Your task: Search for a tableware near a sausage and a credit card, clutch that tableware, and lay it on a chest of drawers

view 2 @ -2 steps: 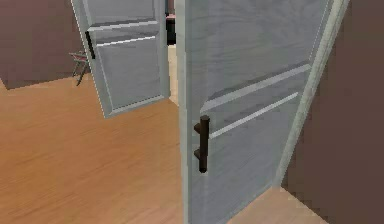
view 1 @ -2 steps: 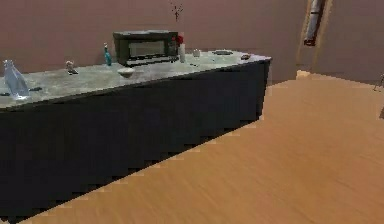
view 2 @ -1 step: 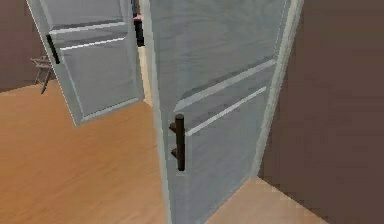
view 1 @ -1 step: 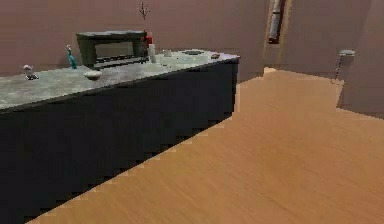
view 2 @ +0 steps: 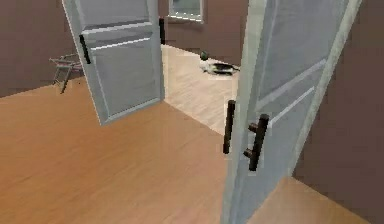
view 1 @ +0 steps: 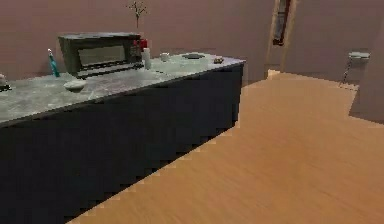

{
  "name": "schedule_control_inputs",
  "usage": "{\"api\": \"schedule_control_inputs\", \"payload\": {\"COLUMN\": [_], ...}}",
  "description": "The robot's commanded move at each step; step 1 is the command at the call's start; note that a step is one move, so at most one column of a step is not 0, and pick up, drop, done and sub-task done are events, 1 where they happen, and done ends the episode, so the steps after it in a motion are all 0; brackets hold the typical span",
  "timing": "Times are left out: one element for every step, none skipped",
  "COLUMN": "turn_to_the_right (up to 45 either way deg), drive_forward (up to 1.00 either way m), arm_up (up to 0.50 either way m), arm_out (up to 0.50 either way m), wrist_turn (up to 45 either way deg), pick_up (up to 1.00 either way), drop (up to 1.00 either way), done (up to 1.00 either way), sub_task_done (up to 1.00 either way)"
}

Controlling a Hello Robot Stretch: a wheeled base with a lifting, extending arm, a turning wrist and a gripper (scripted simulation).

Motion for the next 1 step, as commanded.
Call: {"api": "schedule_control_inputs", "payload": {"turn_to_the_right": [6.0], "drive_forward": [0.0], "arm_up": [0.0], "arm_out": [0.0], "wrist_turn": [0.0], "pick_up": [0.0], "drop": [0.0], "done": [0.0], "sub_task_done": [0.0]}}
